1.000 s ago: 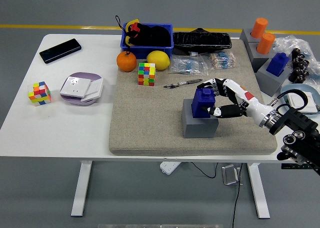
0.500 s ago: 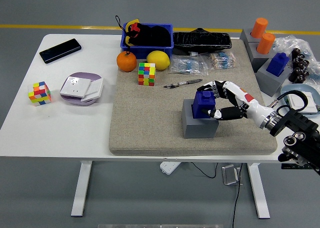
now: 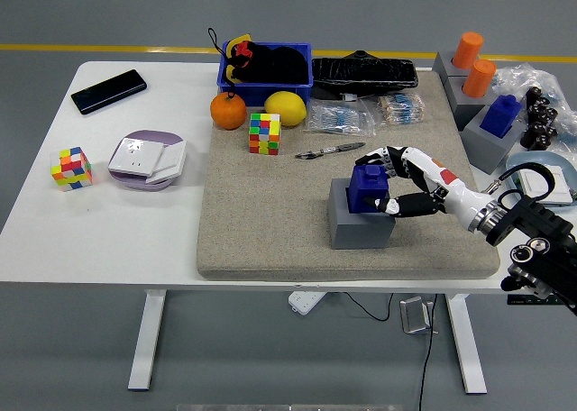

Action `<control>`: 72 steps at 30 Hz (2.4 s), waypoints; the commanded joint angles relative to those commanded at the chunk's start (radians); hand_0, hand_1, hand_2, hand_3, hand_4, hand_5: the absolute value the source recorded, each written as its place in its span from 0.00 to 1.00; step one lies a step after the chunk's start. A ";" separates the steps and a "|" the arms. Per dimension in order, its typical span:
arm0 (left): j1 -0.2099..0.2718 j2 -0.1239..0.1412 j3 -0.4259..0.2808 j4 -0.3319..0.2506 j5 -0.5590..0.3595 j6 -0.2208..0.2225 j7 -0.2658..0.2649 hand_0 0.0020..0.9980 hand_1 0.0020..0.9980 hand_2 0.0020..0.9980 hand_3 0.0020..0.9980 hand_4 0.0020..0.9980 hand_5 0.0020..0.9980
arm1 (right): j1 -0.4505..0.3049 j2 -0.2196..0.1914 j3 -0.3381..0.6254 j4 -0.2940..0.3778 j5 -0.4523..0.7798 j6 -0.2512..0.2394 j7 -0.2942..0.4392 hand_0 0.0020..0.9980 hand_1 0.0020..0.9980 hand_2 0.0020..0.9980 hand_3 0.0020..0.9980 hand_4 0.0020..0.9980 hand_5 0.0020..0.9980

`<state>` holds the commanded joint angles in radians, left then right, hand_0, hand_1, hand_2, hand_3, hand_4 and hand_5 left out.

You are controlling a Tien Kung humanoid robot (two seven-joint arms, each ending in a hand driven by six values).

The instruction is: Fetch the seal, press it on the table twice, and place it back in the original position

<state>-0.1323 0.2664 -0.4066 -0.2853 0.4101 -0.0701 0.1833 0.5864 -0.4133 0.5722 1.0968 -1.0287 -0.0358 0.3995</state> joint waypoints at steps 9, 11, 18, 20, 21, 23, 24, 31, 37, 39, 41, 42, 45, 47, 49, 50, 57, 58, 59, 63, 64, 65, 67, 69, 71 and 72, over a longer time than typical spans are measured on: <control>0.001 -0.001 0.001 0.000 -0.001 0.000 0.000 0.74 0.70 0.69 0.75 0.68 0.30 | 0.001 0.000 -0.001 0.004 -0.007 0.009 0.002 0.70 0.73 0.75 0.77 1.00 0.04; 0.000 -0.001 0.000 0.001 -0.002 0.000 0.000 0.74 0.70 0.69 0.75 0.68 0.30 | 0.002 0.000 -0.001 0.006 -0.011 0.011 0.003 0.70 0.73 0.75 0.77 1.00 0.04; -0.002 0.000 0.001 0.000 -0.001 0.000 0.000 0.74 0.70 0.69 0.75 0.68 0.30 | 0.005 0.000 0.002 0.008 -0.016 0.006 -0.001 0.79 0.81 0.82 0.84 1.00 0.18; -0.002 0.000 0.002 0.000 -0.002 -0.001 0.000 0.74 0.70 0.69 0.75 0.68 0.30 | 0.005 0.000 0.002 0.008 -0.018 0.006 -0.003 0.83 0.84 0.87 0.86 1.00 0.17; -0.001 0.000 0.002 0.000 -0.003 0.000 0.000 0.74 0.70 0.69 0.75 0.68 0.30 | 0.005 0.000 0.002 0.008 -0.018 0.007 -0.003 0.83 0.84 0.87 0.86 1.00 0.17; -0.001 0.000 0.004 0.001 -0.003 -0.001 0.001 0.74 0.70 0.69 0.75 0.68 0.30 | 0.004 0.000 0.001 0.009 -0.019 0.005 -0.004 0.83 0.84 0.87 0.86 1.00 0.17; 0.000 0.000 0.004 0.001 -0.004 -0.001 0.001 0.74 0.70 0.69 0.75 0.68 0.30 | 0.004 0.000 0.001 0.009 -0.019 0.005 -0.004 0.83 0.84 0.87 0.86 1.00 0.17; -0.001 0.001 0.003 0.000 -0.004 -0.001 0.000 0.74 0.70 0.69 0.75 0.68 0.30 | 0.000 0.000 0.016 0.008 -0.033 0.008 -0.009 0.92 0.93 0.94 0.94 1.00 0.33; -0.002 0.003 0.002 0.000 -0.005 0.000 0.000 0.74 0.70 0.69 0.75 0.68 0.30 | -0.016 -0.009 0.105 0.002 -0.044 0.084 -0.054 0.97 0.97 0.98 1.00 1.00 0.47; -0.003 0.005 0.005 0.000 -0.006 -0.001 0.001 0.74 0.70 0.69 0.75 0.68 0.30 | -0.024 -0.019 0.140 0.008 -0.054 0.106 -0.075 0.97 0.97 0.98 1.00 1.00 0.47; -0.003 0.006 0.005 0.001 -0.006 -0.001 0.001 0.74 0.70 0.69 0.75 0.68 0.30 | -0.033 -0.028 0.179 0.015 -0.066 0.121 -0.094 0.97 0.97 0.98 1.00 1.00 0.47; -0.004 0.007 0.006 0.001 -0.006 -0.001 0.001 0.74 0.70 0.69 0.75 0.68 0.30 | -0.045 -0.038 0.213 0.025 -0.082 0.129 -0.105 0.97 0.97 0.98 1.00 1.00 0.47; -0.005 0.009 0.006 0.001 -0.006 -0.001 0.000 0.74 0.70 0.69 0.75 0.68 0.30 | -0.069 -0.054 0.291 0.040 -0.103 0.143 -0.115 0.99 0.99 1.00 1.00 1.00 0.52; -0.005 0.010 0.006 0.001 -0.006 0.000 0.000 0.74 0.70 0.69 0.75 0.68 0.30 | -0.093 -0.067 0.352 0.046 -0.120 0.155 -0.122 0.99 0.99 1.00 1.00 1.00 0.52; -0.005 0.009 0.007 0.001 -0.006 -0.001 0.000 0.74 0.70 0.69 0.75 0.68 0.30 | -0.116 -0.078 0.404 0.047 -0.130 0.162 -0.127 0.99 0.99 1.00 1.00 1.00 0.52; -0.004 0.009 0.008 0.001 -0.006 -0.001 0.001 0.74 0.70 0.69 0.75 0.68 0.30 | -0.129 -0.084 0.435 0.046 -0.137 0.165 -0.130 0.99 0.99 1.00 1.00 1.00 0.55; -0.001 0.008 0.008 0.002 -0.005 0.000 0.001 0.74 0.70 0.69 0.75 0.68 0.30 | -0.201 -0.091 0.605 0.018 -0.174 0.173 -0.151 0.98 0.97 0.97 0.99 1.00 0.55; 0.000 0.007 0.006 0.001 -0.004 0.000 0.000 0.74 0.70 0.69 0.75 0.68 0.30 | -0.216 -0.084 0.638 0.013 -0.192 0.190 -0.170 0.98 0.97 0.97 0.99 1.00 0.55; 0.001 0.007 0.004 0.001 -0.003 0.001 0.000 0.74 0.70 0.69 0.75 0.68 0.30 | -0.229 -0.078 0.669 0.010 -0.200 0.201 -0.183 0.98 0.97 0.97 0.99 1.00 0.55; 0.001 0.003 0.000 0.001 -0.002 0.004 0.001 0.74 0.70 0.69 0.75 0.68 0.30 | -0.262 -0.056 0.755 0.002 -0.173 0.195 -0.204 0.94 0.93 0.92 0.91 1.00 0.59; 0.002 0.002 -0.001 0.001 -0.003 0.005 0.001 0.74 0.70 0.69 0.75 0.68 0.30 | -0.268 -0.052 0.768 0.002 -0.165 0.188 -0.204 0.94 0.93 0.92 0.91 1.00 0.59; 0.002 0.001 -0.001 0.001 -0.003 0.006 0.001 0.74 0.70 0.69 0.75 0.68 0.30 | -0.277 -0.045 0.787 0.002 -0.152 0.181 -0.204 0.94 0.93 0.92 0.91 1.00 0.59; 0.002 0.000 0.000 0.002 -0.002 0.007 0.002 0.74 0.70 0.69 0.75 0.68 0.30 | -0.289 -0.037 0.815 0.003 -0.145 0.174 -0.205 0.94 0.93 0.92 0.91 1.00 0.59; 0.001 -0.001 -0.001 0.003 -0.001 0.007 0.002 0.74 0.70 0.69 0.75 0.68 0.30 | -0.300 -0.031 0.839 0.007 -0.140 0.173 -0.208 0.92 0.90 0.87 0.85 1.00 0.57; -0.002 -0.001 -0.004 0.003 0.001 0.008 0.001 0.74 0.70 0.69 0.75 0.68 0.30 | -0.312 -0.027 0.863 0.014 -0.143 0.173 -0.212 0.92 0.90 0.87 0.85 1.00 0.57; -0.004 -0.001 -0.006 0.002 0.003 0.008 0.002 0.74 0.70 0.69 0.75 0.68 0.30 | -0.318 -0.025 0.875 0.018 -0.144 0.173 -0.214 0.92 0.90 0.87 0.85 1.00 0.57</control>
<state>-0.1358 0.2658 -0.4129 -0.2830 0.4134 -0.0622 0.1850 0.2687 -0.4378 1.4476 1.1144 -1.1723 0.1369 0.1856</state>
